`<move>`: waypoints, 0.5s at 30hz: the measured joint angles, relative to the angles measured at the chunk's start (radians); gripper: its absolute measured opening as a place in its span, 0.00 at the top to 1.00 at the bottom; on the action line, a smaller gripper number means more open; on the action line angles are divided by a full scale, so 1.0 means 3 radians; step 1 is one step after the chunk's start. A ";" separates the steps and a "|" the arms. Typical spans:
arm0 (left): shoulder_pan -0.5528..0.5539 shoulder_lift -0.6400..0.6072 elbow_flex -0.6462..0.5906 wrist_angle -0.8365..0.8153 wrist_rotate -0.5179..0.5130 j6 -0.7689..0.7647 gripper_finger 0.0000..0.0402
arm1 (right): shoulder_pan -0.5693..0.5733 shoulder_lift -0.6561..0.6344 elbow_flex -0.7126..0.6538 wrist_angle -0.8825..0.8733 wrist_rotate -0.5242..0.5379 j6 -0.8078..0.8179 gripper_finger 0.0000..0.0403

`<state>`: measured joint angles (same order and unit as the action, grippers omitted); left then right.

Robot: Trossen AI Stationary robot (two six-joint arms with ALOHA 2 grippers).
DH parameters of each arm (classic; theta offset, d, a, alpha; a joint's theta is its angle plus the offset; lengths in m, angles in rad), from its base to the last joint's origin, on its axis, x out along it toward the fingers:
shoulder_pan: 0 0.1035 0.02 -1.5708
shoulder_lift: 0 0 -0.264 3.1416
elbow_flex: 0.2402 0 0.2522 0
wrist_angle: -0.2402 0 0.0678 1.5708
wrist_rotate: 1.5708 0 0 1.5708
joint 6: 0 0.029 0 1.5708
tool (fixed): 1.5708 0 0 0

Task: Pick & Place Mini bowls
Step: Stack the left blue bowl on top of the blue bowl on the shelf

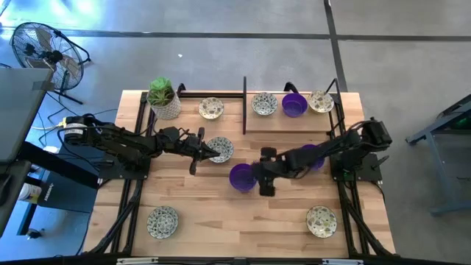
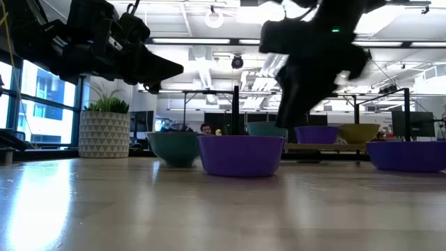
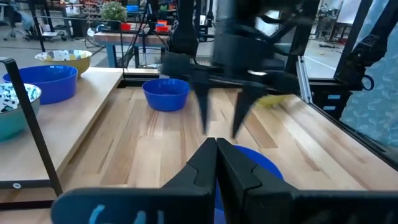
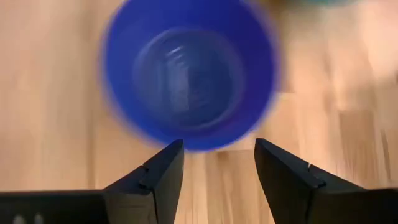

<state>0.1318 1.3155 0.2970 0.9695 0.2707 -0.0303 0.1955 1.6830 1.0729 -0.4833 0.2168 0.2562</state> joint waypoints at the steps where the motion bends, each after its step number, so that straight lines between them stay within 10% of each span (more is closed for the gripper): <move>1: 0.0000 0.0000 0.0000 0.0001 0.0000 -0.0001 0.99 | -0.0081 -0.0017 -0.0003 0.0013 -0.0059 0.0225 0.54; 15: -0.0003 0.0000 0.0003 -0.0094 -0.0003 -0.0005 0.99 | -0.0370 0.0165 -0.0033 0.0364 -0.0286 0.1401 0.67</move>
<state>0.1310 1.3155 0.2980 0.9413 0.2699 -0.0319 0.0845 1.7324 1.0630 -0.3740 0.1310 0.6765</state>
